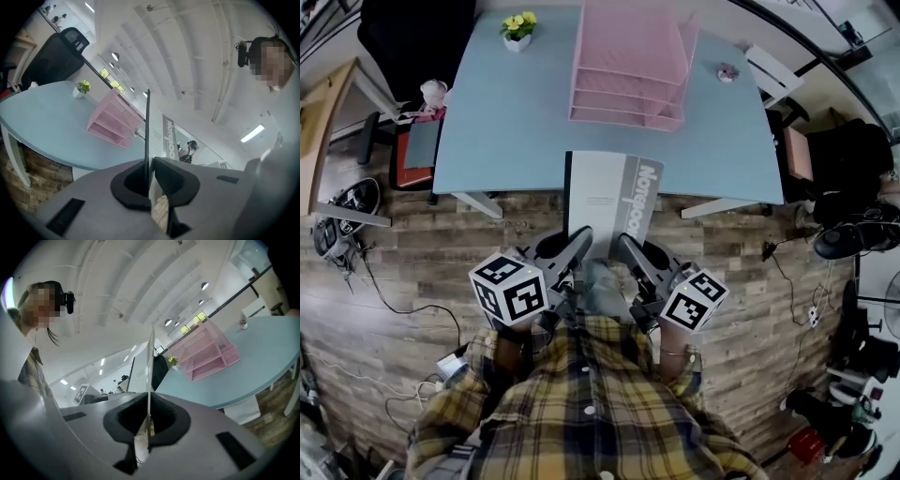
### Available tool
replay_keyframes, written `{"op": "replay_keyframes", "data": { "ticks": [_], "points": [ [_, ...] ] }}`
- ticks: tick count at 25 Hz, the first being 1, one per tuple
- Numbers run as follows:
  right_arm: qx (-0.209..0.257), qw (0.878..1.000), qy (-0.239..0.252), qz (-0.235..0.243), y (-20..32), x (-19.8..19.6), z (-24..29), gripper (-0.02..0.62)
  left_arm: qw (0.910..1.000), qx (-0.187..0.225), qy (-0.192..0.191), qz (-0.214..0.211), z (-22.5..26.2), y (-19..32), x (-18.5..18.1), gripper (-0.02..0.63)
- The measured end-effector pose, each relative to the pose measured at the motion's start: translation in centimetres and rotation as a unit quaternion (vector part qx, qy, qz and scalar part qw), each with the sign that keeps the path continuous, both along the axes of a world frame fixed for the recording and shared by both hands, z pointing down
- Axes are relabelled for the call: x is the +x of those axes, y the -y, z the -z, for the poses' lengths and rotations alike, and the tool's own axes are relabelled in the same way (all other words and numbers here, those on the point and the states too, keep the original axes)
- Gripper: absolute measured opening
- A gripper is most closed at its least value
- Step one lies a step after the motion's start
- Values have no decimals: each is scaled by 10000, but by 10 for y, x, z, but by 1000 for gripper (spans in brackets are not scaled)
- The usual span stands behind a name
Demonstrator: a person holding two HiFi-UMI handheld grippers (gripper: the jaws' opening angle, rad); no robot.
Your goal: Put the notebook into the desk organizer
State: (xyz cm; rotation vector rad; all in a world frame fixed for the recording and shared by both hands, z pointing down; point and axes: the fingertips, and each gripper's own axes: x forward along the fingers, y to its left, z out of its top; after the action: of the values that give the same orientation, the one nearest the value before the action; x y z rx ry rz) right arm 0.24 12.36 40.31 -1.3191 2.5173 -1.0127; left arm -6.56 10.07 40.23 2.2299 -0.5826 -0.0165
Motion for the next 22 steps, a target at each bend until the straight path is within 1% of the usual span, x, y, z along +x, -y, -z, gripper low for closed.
{"op": "replay_keyframes", "data": {
  "ticks": [8,14,22],
  "points": [
    [106,9999,-19,124,39,13,-1,14,9999,64,6,113,-2,38,13,23],
    [197,9995,91,249,95,34,2,14,9995,168,62,279,3,90,33,21],
    [211,9985,163,477,167,73,9,14,9984,208,118,521,11,160,71,23]
  ]
}}
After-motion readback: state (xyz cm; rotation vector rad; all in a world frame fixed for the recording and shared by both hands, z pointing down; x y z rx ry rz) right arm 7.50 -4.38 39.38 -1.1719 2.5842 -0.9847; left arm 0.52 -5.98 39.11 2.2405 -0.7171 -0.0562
